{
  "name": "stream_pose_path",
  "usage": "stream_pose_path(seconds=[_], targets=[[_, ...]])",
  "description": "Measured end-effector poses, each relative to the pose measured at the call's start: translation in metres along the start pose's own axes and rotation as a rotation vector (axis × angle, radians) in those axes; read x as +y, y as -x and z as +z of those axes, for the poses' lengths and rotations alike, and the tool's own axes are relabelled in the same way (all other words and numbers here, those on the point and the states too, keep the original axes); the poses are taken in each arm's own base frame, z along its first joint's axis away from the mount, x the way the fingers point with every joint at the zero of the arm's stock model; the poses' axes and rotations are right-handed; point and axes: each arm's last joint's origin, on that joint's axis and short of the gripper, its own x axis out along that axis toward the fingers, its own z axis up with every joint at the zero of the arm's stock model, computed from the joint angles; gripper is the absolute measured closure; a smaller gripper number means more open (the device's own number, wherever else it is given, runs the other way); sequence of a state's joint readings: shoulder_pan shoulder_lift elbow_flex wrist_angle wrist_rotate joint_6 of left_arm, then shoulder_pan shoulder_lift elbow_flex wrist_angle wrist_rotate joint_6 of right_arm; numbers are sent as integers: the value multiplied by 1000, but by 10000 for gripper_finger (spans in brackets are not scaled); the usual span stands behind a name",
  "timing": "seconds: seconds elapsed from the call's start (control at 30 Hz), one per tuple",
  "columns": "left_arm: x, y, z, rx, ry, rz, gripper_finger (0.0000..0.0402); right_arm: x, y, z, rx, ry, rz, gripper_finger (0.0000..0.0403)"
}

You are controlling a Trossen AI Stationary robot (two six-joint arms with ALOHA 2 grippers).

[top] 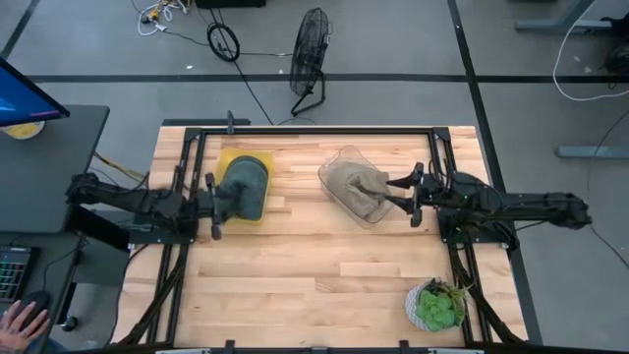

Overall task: Pick & Place hat
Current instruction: Return to Home Position

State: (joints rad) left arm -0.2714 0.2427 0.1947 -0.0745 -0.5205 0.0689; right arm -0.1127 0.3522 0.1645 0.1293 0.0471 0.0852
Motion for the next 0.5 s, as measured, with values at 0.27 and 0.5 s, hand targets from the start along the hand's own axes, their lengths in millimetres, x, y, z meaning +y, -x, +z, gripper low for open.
stream_pose_path(seconds=[0.27, 0.5], targets=[[1, 6, -25, -76, -31, -21, 223, -2, 7, -23, -53, 20, 8, 184], [-3, 8, -30, -127, -33, -153, 223, -3, 8, -36, -27, -11, 19, 184]])
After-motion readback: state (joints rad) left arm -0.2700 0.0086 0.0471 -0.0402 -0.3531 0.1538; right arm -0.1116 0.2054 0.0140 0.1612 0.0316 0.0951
